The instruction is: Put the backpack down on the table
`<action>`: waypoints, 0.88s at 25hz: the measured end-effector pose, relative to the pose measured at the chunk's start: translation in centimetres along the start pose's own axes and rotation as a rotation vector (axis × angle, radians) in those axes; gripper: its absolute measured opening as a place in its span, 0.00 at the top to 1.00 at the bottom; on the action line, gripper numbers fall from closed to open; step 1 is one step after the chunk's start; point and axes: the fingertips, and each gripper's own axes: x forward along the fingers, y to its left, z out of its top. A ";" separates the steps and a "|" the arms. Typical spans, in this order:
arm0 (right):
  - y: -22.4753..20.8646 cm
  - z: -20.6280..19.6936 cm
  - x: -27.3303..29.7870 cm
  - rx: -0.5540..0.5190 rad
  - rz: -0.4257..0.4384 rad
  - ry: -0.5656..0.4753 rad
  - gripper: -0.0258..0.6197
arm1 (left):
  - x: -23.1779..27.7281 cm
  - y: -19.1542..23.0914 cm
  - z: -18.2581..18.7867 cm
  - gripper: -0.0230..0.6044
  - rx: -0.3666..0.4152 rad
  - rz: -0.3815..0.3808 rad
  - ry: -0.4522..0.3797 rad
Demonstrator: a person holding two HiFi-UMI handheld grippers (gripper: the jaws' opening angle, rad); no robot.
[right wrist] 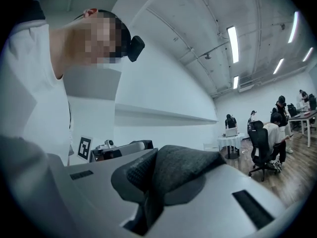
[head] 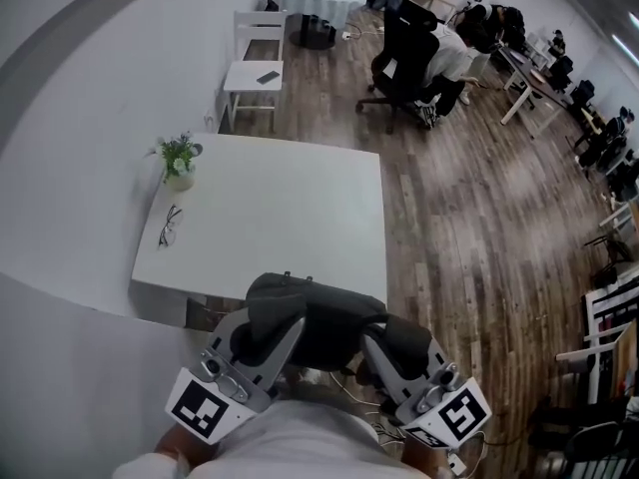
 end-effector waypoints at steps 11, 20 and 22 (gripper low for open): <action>-1.6 3.6 1.7 -0.030 0.071 -0.059 0.88 | 1.6 1.3 2.3 0.88 0.125 0.065 -0.025; -3.5 8.4 3.3 -0.067 0.068 -0.143 0.88 | 4.1 2.5 6.4 0.88 0.221 0.100 -0.067; -4.0 9.1 4.0 -0.080 0.066 -0.159 0.88 | 4.6 3.2 7.0 0.88 0.233 0.110 -0.078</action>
